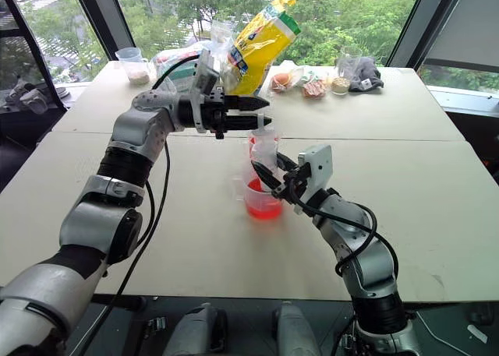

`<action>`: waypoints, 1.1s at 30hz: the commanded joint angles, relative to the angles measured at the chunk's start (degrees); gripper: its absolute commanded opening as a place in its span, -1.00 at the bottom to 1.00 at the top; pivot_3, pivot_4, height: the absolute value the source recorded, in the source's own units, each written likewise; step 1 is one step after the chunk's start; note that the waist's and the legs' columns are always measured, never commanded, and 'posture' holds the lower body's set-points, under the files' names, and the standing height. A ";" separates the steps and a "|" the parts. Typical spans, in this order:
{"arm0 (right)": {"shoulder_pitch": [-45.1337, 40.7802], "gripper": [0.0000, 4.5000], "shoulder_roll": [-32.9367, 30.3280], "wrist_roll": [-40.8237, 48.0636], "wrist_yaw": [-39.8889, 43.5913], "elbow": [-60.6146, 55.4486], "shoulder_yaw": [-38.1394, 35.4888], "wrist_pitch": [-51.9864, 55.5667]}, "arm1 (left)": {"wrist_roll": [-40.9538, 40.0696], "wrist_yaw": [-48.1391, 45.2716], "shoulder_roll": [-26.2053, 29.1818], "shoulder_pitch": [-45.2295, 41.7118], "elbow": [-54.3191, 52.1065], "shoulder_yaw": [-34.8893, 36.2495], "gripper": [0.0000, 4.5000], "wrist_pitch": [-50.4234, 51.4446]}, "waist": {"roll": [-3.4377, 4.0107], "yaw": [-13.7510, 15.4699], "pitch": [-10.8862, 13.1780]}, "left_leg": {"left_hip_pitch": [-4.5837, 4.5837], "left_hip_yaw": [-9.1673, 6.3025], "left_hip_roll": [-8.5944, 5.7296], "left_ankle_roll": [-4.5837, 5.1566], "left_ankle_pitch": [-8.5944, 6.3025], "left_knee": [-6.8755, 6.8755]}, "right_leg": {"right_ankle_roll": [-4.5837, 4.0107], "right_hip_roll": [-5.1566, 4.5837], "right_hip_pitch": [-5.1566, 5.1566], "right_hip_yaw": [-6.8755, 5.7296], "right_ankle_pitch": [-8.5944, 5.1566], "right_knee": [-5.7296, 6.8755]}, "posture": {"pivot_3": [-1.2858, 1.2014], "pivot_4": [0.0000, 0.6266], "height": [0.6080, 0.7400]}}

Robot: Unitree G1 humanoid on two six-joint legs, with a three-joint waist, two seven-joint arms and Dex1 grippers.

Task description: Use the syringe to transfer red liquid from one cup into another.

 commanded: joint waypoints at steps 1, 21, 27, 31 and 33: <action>-3.72 -0.37 0.28 2.38 -0.31 -5.57 -1.38 0.04 | 0.62 -0.26 0.27 0.78 -2.07 -0.41 0.95 0.14 | 0.00 0.06 0.00 | 0.00 0.01 0.00 0.00 0.00 0.00 | 0.00 0.00 0.00 0.00 0.00 0.00 | 0.03 -0.52 1.00; -9.33 -0.37 0.96 8.94 -3.70 -7.10 -6.66 5.27 | 1.93 0.52 8.32 7.25 -6.16 0.79 0.98 1.97 | 0.00 0.20 0.00 | -0.01 0.05 -0.02 0.00 0.00 0.01 | 0.00 -0.08 0.00 -0.01 0.00 0.03 | 0.03 -0.52 1.00; -13.49 -0.37 0.47 12.61 -4.62 -5.96 -9.10 7.47 | 1.59 2.15 9.22 7.96 -7.66 1.63 0.98 2.52 | 0.00 -0.10 0.00 | 0.00 0.04 0.00 0.00 0.00 0.02 | 0.00 -0.06 -0.02 0.00 0.00 0.05 | 0.03 -0.52 1.00; -24.09 -0.37 -1.48 12.93 -4.30 3.73 -12.21 7.75 | 1.21 3.15 9.98 7.36 -7.39 2.63 0.98 2.77 | 0.00 -0.18 0.00 | 0.04 0.05 0.00 0.00 0.00 0.03 | 0.00 -0.05 -0.02 0.00 0.00 0.13 | 0.03 -0.52 1.00; -28.81 -0.37 -2.06 11.44 -3.78 10.21 -12.63 5.95 | 1.10 3.38 10.09 7.14 -7.34 2.93 0.98 2.92 | 0.00 -0.09 0.00 | 0.05 0.09 0.00 -0.01 0.01 0.05 | 0.00 -0.06 -0.03 0.02 0.01 0.17 | 0.03 -0.52 1.00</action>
